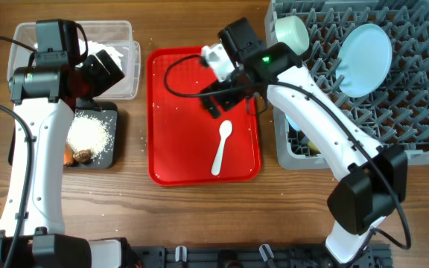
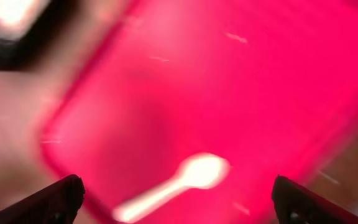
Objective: Sort waste into correct bins and load items into the dishwasher rack
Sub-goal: 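Withdraw the right gripper from the rack toward the white spoon, then grasp the white plastic spoon on the red tray with the right gripper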
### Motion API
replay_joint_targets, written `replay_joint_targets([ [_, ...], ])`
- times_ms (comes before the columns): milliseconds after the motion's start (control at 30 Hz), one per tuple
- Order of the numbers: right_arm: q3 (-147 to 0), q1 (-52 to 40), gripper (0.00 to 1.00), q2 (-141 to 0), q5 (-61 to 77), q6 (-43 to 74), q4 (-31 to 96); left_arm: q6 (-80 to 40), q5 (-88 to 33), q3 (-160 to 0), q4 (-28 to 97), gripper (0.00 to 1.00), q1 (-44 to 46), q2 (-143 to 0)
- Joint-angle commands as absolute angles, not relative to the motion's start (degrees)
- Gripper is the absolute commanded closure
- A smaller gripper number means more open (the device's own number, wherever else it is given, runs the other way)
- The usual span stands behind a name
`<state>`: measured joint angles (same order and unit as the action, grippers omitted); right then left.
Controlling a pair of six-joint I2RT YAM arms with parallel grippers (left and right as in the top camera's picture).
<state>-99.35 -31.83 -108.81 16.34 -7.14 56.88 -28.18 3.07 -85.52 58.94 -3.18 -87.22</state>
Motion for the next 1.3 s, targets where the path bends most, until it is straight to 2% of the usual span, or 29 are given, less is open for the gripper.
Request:
replay_joint_targets([
  [0, -96.4, -32.3, 0.0, -110.5, 22.0, 0.2, 57.0, -28.1, 2.8, -85.9, 58.8, 0.0, -3.7, -87.3],
  [33, -95.5, -32.5, 0.01, -111.3, 20.4, 2.0, 57.2, -28.1, 2.8, -85.9, 58.8, 0.0, -3.7, -87.3],
  [133, -92.3, -33.2, 0.25, -112.9, 20.3, 4.3, 56.6, -28.1, 2.8, -85.9, 58.8, 0.0, -3.7, -87.3],
  [367, -85.4, -36.2, 0.42, -114.9, 11.1, 14.7, 54.6, -28.1, 2.8, -85.9, 58.8, 0.0, -3.7, -87.3],
  [633, -79.5, -41.5, 0.44, -114.9, -0.9, 21.1, 51.1, -28.1, 2.8, -85.9, 58.8, 0.0, -3.7, -87.3],
  [1033, -75.3, -41.6, 0.5, -115.0, -9.0, 22.9, 47.0, -28.1, 2.8, -85.9, 58.8, 0.0, -3.7, -87.3],
  [1267, -75.3, -40.3, 0.57, -119.2, -8.3, 22.9, 42.5, -28.1, 2.8, -85.9, 58.8, 0.0, -3.7, -87.3],
])
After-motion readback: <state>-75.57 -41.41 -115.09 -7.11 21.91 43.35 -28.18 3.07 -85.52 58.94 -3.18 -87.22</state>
